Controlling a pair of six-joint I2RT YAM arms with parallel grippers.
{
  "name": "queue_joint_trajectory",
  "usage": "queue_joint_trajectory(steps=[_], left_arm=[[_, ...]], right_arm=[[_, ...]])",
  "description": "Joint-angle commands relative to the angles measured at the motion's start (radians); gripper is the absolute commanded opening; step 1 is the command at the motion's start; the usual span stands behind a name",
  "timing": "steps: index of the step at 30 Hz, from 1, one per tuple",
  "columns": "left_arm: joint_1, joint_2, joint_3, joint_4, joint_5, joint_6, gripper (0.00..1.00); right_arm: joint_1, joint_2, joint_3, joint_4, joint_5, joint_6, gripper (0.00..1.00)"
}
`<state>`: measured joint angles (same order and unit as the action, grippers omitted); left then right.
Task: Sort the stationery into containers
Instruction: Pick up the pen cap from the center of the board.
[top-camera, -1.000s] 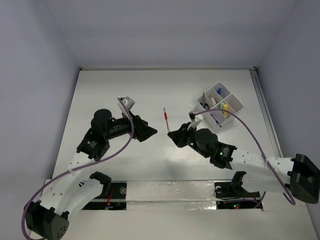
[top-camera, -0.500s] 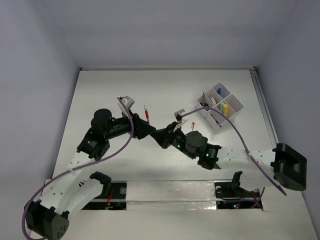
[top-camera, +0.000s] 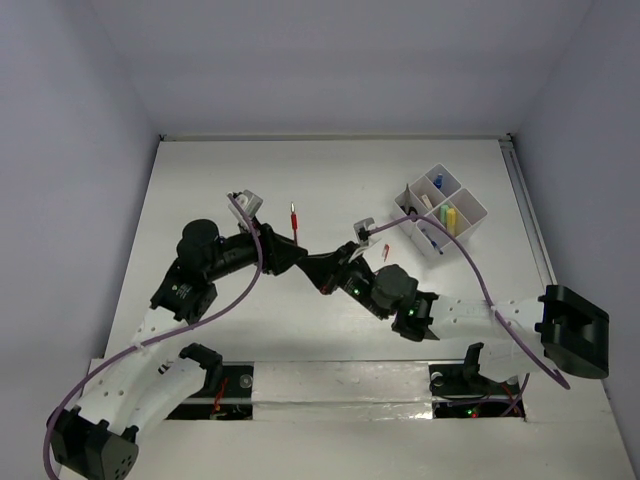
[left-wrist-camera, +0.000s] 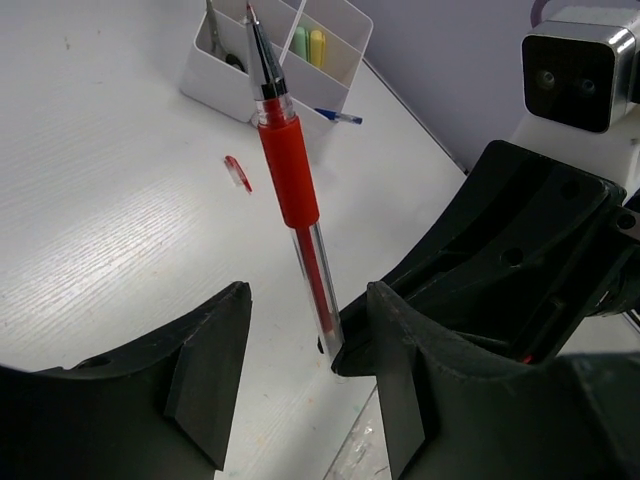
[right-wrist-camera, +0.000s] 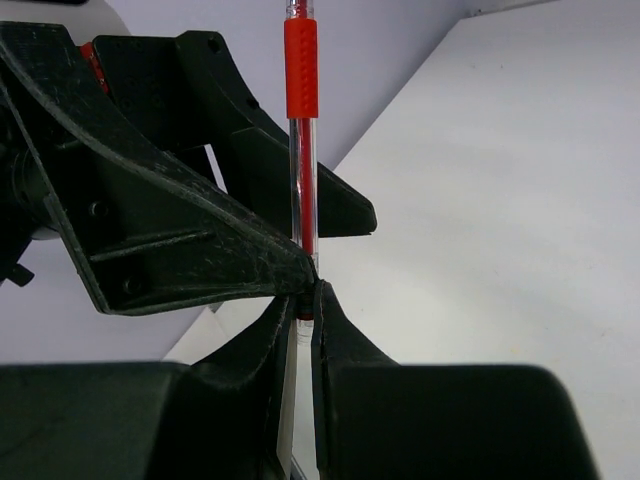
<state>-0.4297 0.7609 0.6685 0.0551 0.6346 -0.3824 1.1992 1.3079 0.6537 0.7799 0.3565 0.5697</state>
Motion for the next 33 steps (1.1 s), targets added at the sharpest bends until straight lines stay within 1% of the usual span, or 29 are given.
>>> queue_joint_trajectory(steps=[1,3,4,8,10,12,14,16,19,21,22,23,24,26,27,28,30,31,33], left_arm=[[0.008,-0.015,0.006,0.057,0.011,-0.007,0.46],[0.008,-0.014,0.006,0.058,0.019,-0.007,0.45],[0.008,-0.015,0.006,0.061,0.017,-0.007,0.42],[0.008,-0.023,0.006,0.063,0.014,-0.006,0.24],[0.008,-0.025,0.008,0.068,0.019,-0.006,0.22],[0.008,-0.028,0.009,0.066,0.022,-0.003,0.14],[0.008,-0.035,0.011,0.063,0.014,0.000,0.00],[0.008,-0.049,0.017,0.048,-0.009,0.013,0.00],[0.008,-0.061,0.022,0.046,-0.009,0.025,0.00],[0.008,-0.067,0.023,0.045,-0.009,0.031,0.00],[0.008,-0.069,0.023,0.040,-0.013,0.037,0.00],[0.008,-0.072,0.025,0.035,-0.013,0.040,0.00],[0.008,-0.072,0.025,0.032,-0.016,0.043,0.00],[0.008,-0.077,0.029,0.022,-0.029,0.053,0.00],[0.008,-0.077,0.031,0.017,-0.035,0.054,0.00],[0.008,-0.077,0.034,0.014,-0.041,0.056,0.00],[0.008,-0.078,0.037,0.000,-0.056,0.065,0.00],[0.008,-0.086,0.039,-0.006,-0.078,0.066,0.00],[0.008,-0.095,0.040,-0.020,-0.096,0.077,0.00]], right_arm=[[0.010,-0.010,-0.006,0.105,0.048,0.013,0.00],[0.019,-0.010,-0.006,0.105,0.045,0.016,0.00],[0.019,-0.009,-0.009,0.111,0.045,0.019,0.00],[0.019,0.002,-0.011,0.116,0.030,0.038,0.00],[0.019,0.013,-0.015,0.134,0.024,0.051,0.00],[0.019,0.025,-0.020,0.148,0.022,0.064,0.00],[0.019,0.030,-0.031,0.168,0.030,0.076,0.00],[0.019,0.030,-0.043,0.194,0.035,0.091,0.00],[0.019,0.025,-0.048,0.180,0.048,0.099,0.00],[0.019,0.024,-0.057,0.180,0.045,0.098,0.10],[0.019,0.019,-0.061,0.174,0.044,0.095,0.17],[0.019,0.004,-0.066,0.165,0.045,0.091,0.29],[0.019,-0.008,-0.075,0.153,0.045,0.085,0.35],[0.019,-0.051,-0.075,0.057,0.053,0.075,0.46],[0.019,-0.067,-0.074,0.012,0.059,0.065,0.49],[0.019,-0.081,-0.059,-0.108,0.070,0.055,0.50],[0.019,-0.111,-0.037,-0.256,0.174,0.056,0.51],[0.019,-0.120,-0.031,-0.372,0.208,0.050,0.51],[-0.003,-0.147,0.001,-0.505,0.317,0.048,0.52]])
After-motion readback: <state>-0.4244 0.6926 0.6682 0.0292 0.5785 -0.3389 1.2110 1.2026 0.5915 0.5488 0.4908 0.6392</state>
